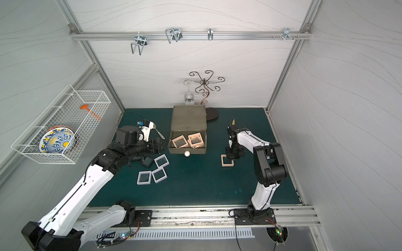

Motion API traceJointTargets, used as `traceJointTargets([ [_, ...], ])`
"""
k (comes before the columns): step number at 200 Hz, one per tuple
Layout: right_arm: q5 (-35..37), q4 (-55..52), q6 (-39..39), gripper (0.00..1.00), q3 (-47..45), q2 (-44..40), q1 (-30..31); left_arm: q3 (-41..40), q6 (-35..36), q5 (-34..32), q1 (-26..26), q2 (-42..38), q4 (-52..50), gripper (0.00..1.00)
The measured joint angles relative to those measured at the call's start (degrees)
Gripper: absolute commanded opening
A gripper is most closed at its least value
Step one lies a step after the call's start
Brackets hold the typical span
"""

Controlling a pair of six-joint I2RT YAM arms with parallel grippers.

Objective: Place the brooch boxes into the drawer by color
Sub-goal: Pick up the brooch box from the center of the board, then place the brooch box in the drawer.

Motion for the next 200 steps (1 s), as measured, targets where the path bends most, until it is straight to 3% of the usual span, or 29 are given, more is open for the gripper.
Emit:
traceJointTargets([
  [63,-5.3,5.6,4.2,0.0,4.2,-19.9,-2.5,0.0,0.0,-1.8,0.0,-0.4,-0.3,0.8],
  [90,-8.0,7.8,5.9,0.0,11.8,-23.9,1.0,0.0,0.0,-2.8,0.0,-0.4,-0.6,0.8],
  [149,-11.0,8.2,7.2,0.0,30.1,-13.8,18.7,0.0,0.0,-7.1,0.4,-1.0,-1.7,0.8],
  [200,-8.9,3.2,8.5,0.0,39.8,0.3,27.4,0.0,-0.5,-12.1,1.9,-1.2,-3.9,0.8],
])
